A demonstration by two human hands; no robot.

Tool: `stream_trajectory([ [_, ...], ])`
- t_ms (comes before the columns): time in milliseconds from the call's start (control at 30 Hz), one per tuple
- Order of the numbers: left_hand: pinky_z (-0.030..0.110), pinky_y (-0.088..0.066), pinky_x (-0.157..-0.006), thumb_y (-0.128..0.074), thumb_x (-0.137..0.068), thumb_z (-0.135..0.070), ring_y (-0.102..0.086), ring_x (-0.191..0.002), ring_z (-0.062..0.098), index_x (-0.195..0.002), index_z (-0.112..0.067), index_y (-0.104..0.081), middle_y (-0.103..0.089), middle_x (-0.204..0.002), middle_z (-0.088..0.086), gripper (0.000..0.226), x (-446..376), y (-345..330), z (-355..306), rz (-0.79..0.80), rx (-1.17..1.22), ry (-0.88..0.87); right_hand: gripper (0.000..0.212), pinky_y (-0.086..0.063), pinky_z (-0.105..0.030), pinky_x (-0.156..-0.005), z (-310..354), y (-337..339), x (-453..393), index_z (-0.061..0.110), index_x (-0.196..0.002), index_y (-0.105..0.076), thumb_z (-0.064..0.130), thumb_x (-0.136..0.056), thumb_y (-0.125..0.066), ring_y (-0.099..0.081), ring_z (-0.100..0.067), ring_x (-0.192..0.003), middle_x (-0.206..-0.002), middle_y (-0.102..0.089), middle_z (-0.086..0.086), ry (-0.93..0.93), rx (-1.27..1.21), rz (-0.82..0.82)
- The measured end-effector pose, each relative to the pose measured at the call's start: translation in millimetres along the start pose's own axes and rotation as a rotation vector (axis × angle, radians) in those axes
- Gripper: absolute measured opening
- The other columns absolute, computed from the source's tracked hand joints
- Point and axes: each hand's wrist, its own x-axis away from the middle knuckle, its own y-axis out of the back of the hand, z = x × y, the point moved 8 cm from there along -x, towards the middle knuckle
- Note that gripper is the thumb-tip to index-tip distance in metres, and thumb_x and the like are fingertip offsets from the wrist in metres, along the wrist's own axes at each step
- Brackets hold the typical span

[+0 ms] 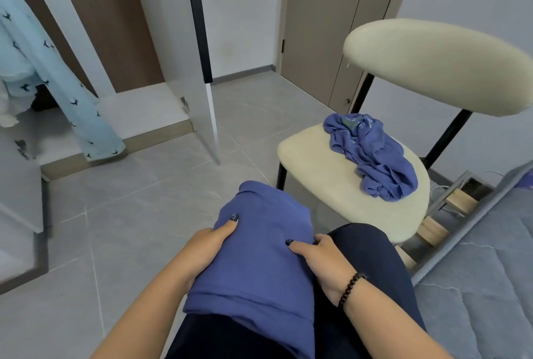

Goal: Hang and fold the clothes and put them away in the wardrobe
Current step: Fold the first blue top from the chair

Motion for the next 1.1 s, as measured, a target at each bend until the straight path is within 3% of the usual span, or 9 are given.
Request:
stream_trajectory([
  [67, 0.036, -0.056, -0.083, -0.071, -0.077, -0.056, -0.072, -0.090, 0.023, -0.103, -0.014, -0.071, -0.076, -0.096, 0.003, 0.049, 1.1, 0.5, -0.8, 0.044, 0.071, 0.039, 0.038, -0.057, -0.033, -0.075, -7.3, -4.7, 3.9, 0.003, -0.108, -0.066, 0.025, -0.078, -0.076, -0.070, -0.022, -0.093, -0.104, -0.072, -0.009, -0.062, -0.100, 0.067],
  [167, 0.040, -0.054, -0.089, -0.078, -0.074, -0.044, -0.071, -0.093, 0.026, -0.108, -0.009, -0.071, -0.075, -0.099, 0.007, 0.049, 7.3, 4.0, -3.3, 0.077, 0.128, 0.063, 0.030, -0.056, -0.034, -0.070, -15.5, -12.5, 16.1, 0.003, -0.105, -0.070, 0.023, -0.083, -0.071, -0.069, -0.026, -0.095, -0.103, -0.073, -0.011, -0.172, -0.278, 0.164],
  [267, 0.040, -0.053, -0.091, -0.077, -0.075, -0.039, -0.071, -0.096, 0.026, -0.109, -0.009, -0.071, -0.074, -0.101, 0.009, 0.046, 16.8, 4.7, -4.2, 0.117, 0.154, 0.068, 0.030, -0.055, -0.036, -0.077, -17.2, -25.7, 32.0, 0.006, -0.109, -0.070, 0.023, -0.085, -0.067, -0.068, -0.029, -0.100, -0.108, -0.071, -0.013, -0.200, -0.403, 0.295],
  [400, 0.034, -0.055, -0.077, -0.070, -0.084, -0.036, -0.072, -0.088, 0.021, -0.105, -0.014, -0.071, -0.076, -0.092, 0.003, 0.030, 30.0, 6.0, -25.5, 0.035, 0.087, -0.066, 0.032, -0.050, -0.044, -0.094, 0.7, -30.4, 42.9, 0.007, -0.117, -0.064, 0.014, -0.086, -0.063, -0.065, -0.031, -0.106, -0.113, -0.069, -0.014, -0.025, -0.452, 0.373],
  [500, 0.026, -0.052, -0.069, -0.065, -0.089, -0.037, -0.072, -0.084, 0.013, -0.103, -0.022, -0.070, -0.076, -0.089, -0.006, 0.022, 35.0, 0.6, -58.8, 0.001, 0.027, -0.199, 0.031, -0.049, -0.049, -0.096, 24.8, -19.6, 39.6, 0.009, -0.118, -0.062, 0.008, -0.088, -0.060, -0.064, -0.034, -0.107, -0.114, -0.068, -0.017, 0.091, -0.452, 0.335],
  [667, 0.024, -0.052, -0.068, -0.058, -0.092, -0.042, -0.072, -0.082, 0.011, -0.104, -0.025, -0.069, -0.076, -0.090, -0.006, 0.023, 20.4, -20.7, -104.5, 0.058, 0.089, -0.269, 0.030, -0.049, -0.049, -0.092, 59.6, 13.1, 11.7, 0.005, -0.119, -0.062, 0.006, -0.090, -0.056, -0.061, -0.040, -0.108, -0.113, -0.065, -0.025, 0.162, -0.478, 0.240],
  [800, 0.031, -0.053, -0.076, -0.057, -0.093, -0.042, -0.072, -0.089, 0.017, -0.105, -0.024, -0.068, -0.076, -0.092, -0.003, 0.025, -19.1, -36.8, -125.5, 0.061, 0.153, -0.223, 0.029, -0.046, -0.055, -0.094, 92.2, 41.1, -22.0, 0.009, -0.119, -0.060, 0.006, -0.091, -0.053, -0.059, -0.042, -0.110, -0.115, -0.064, -0.025, 0.188, -0.509, 0.186],
  [1100, 0.035, -0.054, -0.079, -0.054, -0.094, -0.038, -0.071, -0.086, 0.020, -0.098, -0.024, -0.071, -0.076, -0.086, -0.002, 0.022, -132.9, -49.3, -201.1, -0.019, 0.131, -0.075, 0.026, -0.052, -0.049, -0.086, 173.3, 72.2, -134.6, 0.010, -0.117, -0.060, 0.006, -0.094, -0.049, -0.063, -0.042, -0.104, -0.109, -0.067, -0.023, 0.029, -0.395, 0.113],
])
